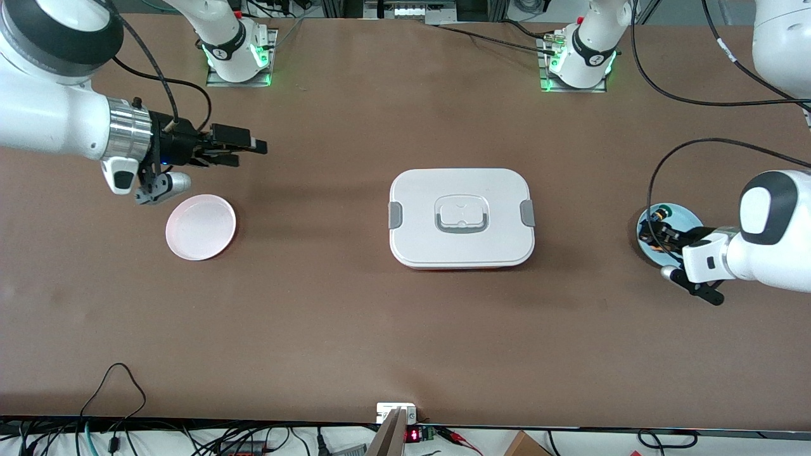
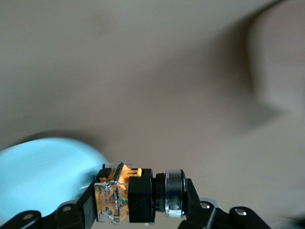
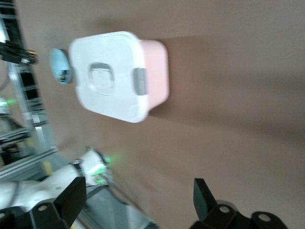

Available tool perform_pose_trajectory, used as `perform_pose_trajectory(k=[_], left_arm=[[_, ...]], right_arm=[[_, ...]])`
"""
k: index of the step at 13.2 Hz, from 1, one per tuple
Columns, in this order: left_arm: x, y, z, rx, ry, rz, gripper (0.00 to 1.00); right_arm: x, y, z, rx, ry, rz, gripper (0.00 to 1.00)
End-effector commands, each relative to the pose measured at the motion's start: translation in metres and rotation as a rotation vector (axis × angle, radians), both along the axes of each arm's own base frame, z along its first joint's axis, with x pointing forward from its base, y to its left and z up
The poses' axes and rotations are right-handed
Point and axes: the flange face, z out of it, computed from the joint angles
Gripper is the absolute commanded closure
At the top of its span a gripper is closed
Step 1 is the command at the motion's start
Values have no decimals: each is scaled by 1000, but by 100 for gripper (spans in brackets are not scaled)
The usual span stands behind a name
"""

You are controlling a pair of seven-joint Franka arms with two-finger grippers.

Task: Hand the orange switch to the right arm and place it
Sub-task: 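Grasp and lift the orange switch with the left gripper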

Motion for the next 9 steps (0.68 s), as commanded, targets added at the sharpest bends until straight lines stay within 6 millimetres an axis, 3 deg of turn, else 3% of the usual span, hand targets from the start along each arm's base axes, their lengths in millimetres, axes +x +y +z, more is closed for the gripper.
perform_pose_trajectory(k=[1,2,5,8,9], left_arm=[[-12,-3,20,-280,52,29,62],[-11,-18,25,-346,38,1,63],[-9,-100,24,-798,-51,-139,63],[-14,-184,34,-1026,-121,-259,64],[-14,-210,24,-1098,-166,-303,64]], right_arm=[[9,18,-2,217,77,-68,0],[9,24,-7,292,122,-100,0],[3,33,-27,422,263,-190,0],[1,46,-39,521,320,-224,0],[-1,58,-40,530,320,-225,0]])
